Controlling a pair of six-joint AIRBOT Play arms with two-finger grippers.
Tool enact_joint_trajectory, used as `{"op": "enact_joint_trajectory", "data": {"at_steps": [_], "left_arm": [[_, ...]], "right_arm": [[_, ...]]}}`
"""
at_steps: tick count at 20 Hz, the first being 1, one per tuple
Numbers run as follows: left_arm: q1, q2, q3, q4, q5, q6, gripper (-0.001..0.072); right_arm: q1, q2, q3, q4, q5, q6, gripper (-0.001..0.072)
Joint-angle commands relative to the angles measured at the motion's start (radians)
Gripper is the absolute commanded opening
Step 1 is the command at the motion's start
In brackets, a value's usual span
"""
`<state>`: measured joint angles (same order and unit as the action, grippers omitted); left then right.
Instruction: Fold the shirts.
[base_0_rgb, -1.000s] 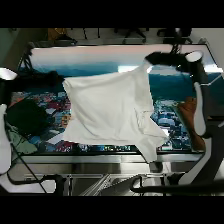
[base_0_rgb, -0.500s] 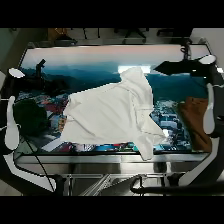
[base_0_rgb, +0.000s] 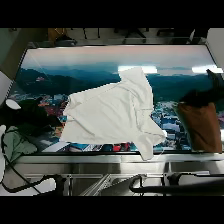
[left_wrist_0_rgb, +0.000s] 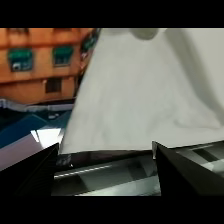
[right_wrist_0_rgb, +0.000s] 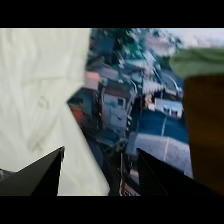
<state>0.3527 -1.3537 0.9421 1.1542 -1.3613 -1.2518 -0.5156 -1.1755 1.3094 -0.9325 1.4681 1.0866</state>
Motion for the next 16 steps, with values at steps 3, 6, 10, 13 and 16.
{"op": "enact_joint_trajectory", "data": {"at_steps": [3, 6, 10, 13, 16], "left_arm": [[0.045, 0.021, -0.181, -0.027, 0.130, 0.079, 0.0646], [0.044, -0.042, -0.181, -0.183, 0.140, 0.162, 0.0646], [0.021, -0.122, -0.181, -0.284, 0.150, 0.240, 0.0424], [0.005, -0.168, -0.168, -0.283, 0.120, 0.272, 0.0014], [0.006, -0.185, -0.125, -0.283, 0.089, 0.270, 0.0013]], "right_arm": [[-0.023, 0.110, -0.366, -0.069, -0.118, 0.001, 0.0518], [-0.010, 0.109, -0.441, -0.020, -0.136, -0.031, 0.0517], [0.052, 0.109, -0.481, -0.002, -0.133, -0.070, 0.0518], [0.100, 0.109, -0.493, -0.044, -0.128, -0.070, 0.0518], [0.150, 0.093, -0.495, -0.113, -0.130, -0.070, 0.0518]]}}
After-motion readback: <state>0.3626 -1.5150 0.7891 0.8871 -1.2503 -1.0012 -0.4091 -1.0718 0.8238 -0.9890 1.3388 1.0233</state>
